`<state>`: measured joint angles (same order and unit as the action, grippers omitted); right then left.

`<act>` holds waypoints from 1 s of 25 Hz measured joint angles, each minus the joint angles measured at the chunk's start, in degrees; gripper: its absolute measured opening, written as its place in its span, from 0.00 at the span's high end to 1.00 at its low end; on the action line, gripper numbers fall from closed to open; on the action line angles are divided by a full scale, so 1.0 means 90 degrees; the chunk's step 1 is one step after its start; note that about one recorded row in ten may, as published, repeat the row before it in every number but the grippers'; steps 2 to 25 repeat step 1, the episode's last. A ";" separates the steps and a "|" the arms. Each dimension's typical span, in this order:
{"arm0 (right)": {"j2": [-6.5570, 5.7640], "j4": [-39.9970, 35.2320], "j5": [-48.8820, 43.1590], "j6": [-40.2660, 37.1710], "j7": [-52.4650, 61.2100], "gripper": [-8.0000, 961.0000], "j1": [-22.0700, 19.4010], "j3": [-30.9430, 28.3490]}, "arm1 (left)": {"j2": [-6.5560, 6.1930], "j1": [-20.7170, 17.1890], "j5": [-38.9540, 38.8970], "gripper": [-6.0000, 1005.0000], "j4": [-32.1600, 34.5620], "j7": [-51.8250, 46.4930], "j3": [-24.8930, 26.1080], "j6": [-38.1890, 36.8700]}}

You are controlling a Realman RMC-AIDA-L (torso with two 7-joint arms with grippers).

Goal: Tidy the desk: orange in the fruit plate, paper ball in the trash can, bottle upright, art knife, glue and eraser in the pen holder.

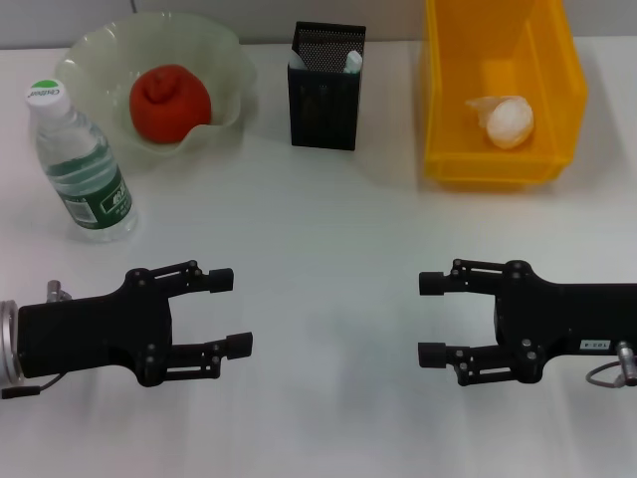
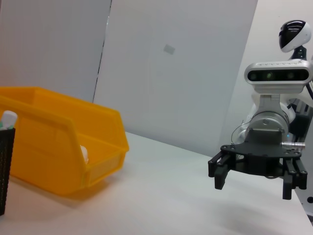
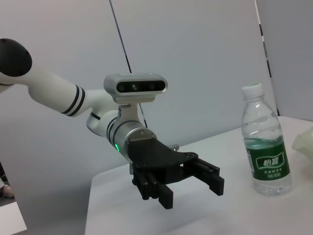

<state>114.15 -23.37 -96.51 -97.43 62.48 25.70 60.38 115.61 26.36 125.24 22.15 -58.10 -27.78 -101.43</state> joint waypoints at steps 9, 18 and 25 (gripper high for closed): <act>0.0000 0.0000 0.0000 0.0000 0.0000 0.15 0.0006 0.0000 | 0.0001 0.0001 0.0000 0.19 0.0000 0.0000 0.0000 0.0001; 0.0000 0.0000 0.0000 0.0000 0.0000 0.15 0.0006 0.0000 | 0.0001 0.0001 0.0000 0.19 0.0000 0.0000 0.0000 0.0001; 0.0000 0.0000 0.0000 0.0000 0.0000 0.15 0.0006 0.0000 | 0.0001 0.0001 0.0000 0.19 0.0000 0.0000 0.0000 0.0001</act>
